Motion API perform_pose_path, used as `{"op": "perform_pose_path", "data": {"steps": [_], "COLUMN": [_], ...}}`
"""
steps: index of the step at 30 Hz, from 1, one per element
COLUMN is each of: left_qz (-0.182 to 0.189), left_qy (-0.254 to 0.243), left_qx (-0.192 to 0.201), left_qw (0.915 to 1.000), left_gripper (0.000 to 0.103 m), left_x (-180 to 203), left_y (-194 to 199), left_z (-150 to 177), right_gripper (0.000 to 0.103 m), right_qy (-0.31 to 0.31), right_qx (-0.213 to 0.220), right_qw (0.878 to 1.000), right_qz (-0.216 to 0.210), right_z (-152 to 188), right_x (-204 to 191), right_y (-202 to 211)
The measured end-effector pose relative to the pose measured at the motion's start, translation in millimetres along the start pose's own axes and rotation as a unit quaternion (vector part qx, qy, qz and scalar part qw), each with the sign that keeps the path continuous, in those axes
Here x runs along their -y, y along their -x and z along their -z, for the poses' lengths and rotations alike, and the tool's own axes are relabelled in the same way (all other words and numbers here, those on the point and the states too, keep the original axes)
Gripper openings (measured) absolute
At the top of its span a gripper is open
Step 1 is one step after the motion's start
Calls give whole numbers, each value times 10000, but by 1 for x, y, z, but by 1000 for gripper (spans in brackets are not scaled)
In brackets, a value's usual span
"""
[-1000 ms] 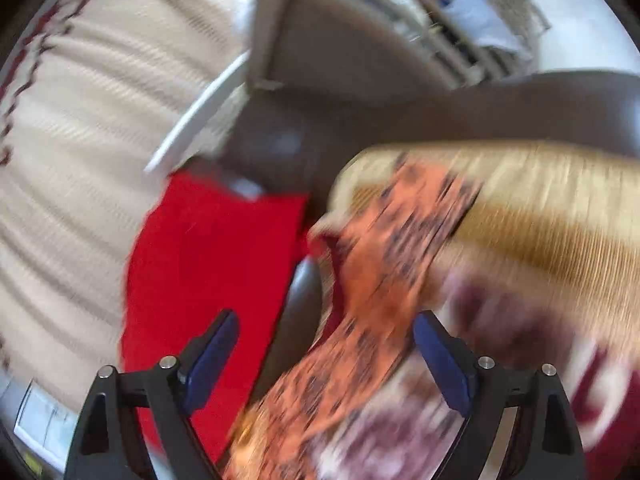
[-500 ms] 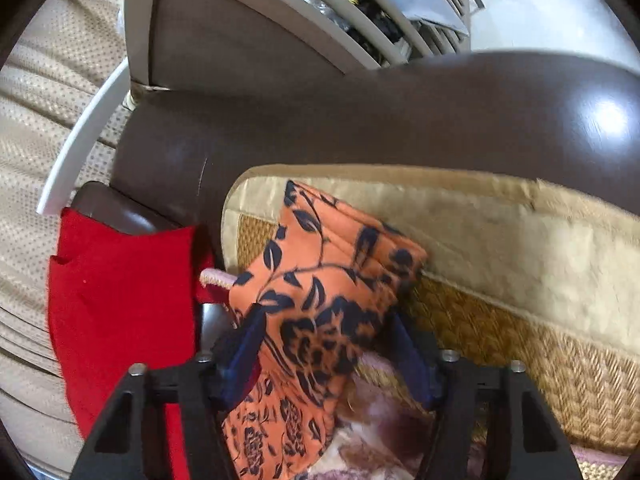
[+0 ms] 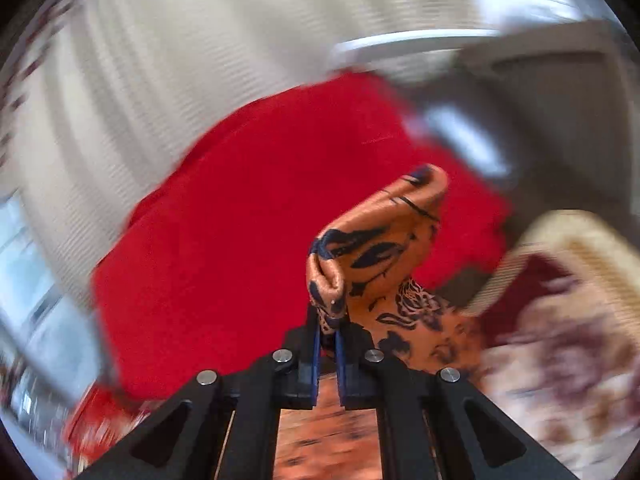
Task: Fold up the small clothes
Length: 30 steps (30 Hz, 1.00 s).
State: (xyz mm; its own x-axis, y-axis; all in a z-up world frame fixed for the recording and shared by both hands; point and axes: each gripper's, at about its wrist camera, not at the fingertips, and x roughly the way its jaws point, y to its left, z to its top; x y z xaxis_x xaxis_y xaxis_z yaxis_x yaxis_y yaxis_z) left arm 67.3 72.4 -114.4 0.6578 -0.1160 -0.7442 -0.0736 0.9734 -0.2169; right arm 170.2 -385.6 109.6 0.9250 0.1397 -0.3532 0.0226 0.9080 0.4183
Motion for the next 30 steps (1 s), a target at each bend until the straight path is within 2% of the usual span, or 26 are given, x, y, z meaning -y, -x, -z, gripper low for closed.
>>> {"op": "perform_pose_path", "data": {"steps": [1, 2, 4, 7, 8, 9, 10, 11, 14, 16, 17, 20, 22, 24, 26, 27, 28, 29, 30], "left_qz": [36, 32, -3, 90, 200, 455, 591, 738, 1342, 1863, 2005, 2283, 2200, 2163, 1934, 1789, 1620, 1411, 1412], "left_qy": [81, 143, 273, 437, 495, 553, 548, 548, 584, 654, 725, 726, 823, 923, 878, 885, 875, 827, 802], "left_qx": [86, 161, 297, 297, 270, 250, 236, 210, 41, -331, -519, -995, -1382, -1629, -1904, -2022, -2051, -2054, -2069], "left_qw": [9999, 9998, 9992, 9986, 9982, 9971, 9965, 9955, 9892, 9797, 9756, 9658, 9621, 9582, 9585, 9588, 9613, 9649, 9648], "left_gripper": [103, 103, 103, 103, 103, 103, 103, 103, 103, 103, 103, 103, 103, 94, 68, 59, 39, 5, 5], "left_x": [-8, -15, -29, -39, -41, -38, -36, -31, -5, 20, 32, 66, 83, 91, 95, 96, 95, 93, 91], "left_y": [7, 12, 21, 22, 21, 18, 17, 14, -5, -26, -37, -68, -87, -105, -121, -130, -136, -137, -137], "left_z": [-5, -10, -19, -36, -43, -53, -55, -63, -91, -106, -111, -118, -114, -110, -108, -106, -104, -105, -106], "right_gripper": [6, 6, 6, 13, 31, 74, 90, 95, 95, 95, 95, 96, 96, 96, 96, 96, 96, 96, 96], "right_qy": [178, 246, 321, 486, 611, 641, 541, 341, -141, -298, -370, -693, -892, -1054, -1196, -1244, -1268, -1297, -1331], "right_qx": [-134, -222, -674, -1424, -1784, -2227, -2474, -2546, -2284, -2054, -1958, -1745, -1667, -1623, -1615, -1595, -1570, -1550, -1533], "right_qw": [9994, 9987, 9950, 9854, 9792, 9706, 9654, 9639, 9684, 9718, 9730, 9742, 9734, 9722, 9697, 9693, 9693, 9692, 9689], "right_qz": [-253, -378, -666, -798, -744, -658, -619, -703, -990, -1121, -1161, -1253, -1296, -1319, -1388, -1400, -1402, -1407, -1414], "right_z": [18, 31, 78, 141, 162, 186, 201, 210, 206, 196, 192, 188, 190, 190, 191, 192, 192, 191, 190], "right_x": [-31, -47, -82, -102, -104, -102, -96, -88, -63, -53, -51, -27, -11, 3, 14, 18, 21, 27, 31], "right_y": [-15, -26, -64, -117, -139, -161, -169, -173, -161, -141, -129, -98, -78, -64, -54, -51, -46, -39, -37]}}
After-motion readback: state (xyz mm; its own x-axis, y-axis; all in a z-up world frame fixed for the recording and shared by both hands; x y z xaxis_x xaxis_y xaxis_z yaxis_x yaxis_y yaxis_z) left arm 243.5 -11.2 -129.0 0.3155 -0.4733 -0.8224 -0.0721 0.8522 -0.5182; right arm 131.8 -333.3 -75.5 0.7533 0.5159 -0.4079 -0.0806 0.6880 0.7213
